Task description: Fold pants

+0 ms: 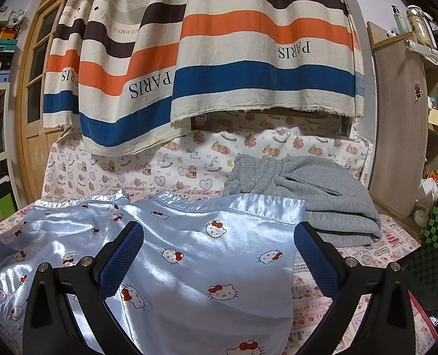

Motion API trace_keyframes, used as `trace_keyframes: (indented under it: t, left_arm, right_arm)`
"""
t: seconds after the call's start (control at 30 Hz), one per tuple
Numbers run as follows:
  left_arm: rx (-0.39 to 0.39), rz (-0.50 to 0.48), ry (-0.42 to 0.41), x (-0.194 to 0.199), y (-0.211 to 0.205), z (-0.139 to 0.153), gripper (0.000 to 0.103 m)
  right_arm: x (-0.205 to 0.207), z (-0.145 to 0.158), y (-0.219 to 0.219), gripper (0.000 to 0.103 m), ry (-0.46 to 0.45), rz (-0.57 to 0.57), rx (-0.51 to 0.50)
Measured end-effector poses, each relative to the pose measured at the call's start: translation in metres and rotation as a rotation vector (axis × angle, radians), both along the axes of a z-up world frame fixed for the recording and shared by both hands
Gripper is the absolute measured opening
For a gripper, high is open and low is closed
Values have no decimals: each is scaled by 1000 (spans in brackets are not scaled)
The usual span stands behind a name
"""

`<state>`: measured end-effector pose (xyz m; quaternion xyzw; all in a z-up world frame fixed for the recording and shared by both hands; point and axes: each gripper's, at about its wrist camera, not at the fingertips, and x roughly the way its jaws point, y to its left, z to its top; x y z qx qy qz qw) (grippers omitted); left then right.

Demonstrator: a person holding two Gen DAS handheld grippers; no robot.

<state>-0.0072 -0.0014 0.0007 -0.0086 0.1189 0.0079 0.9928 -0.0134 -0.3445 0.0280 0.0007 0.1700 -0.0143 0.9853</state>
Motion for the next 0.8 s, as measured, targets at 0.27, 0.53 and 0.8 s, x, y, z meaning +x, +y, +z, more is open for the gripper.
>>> trace_keyframes:
  t: [0.27,0.53,0.8]
  left_arm:
    - [0,-6,9,1,0,-1,103]
    - [3,-8,7,1,-1,-2,103]
    - [5,-16,11,0,0,-1,103]
  right_arm:
    - [0,0,-1,102,-4,-11,0]
    - [-2,0,0,102,-5,2,-2]
    - [-2,0,-1,102,-4,5,-2]
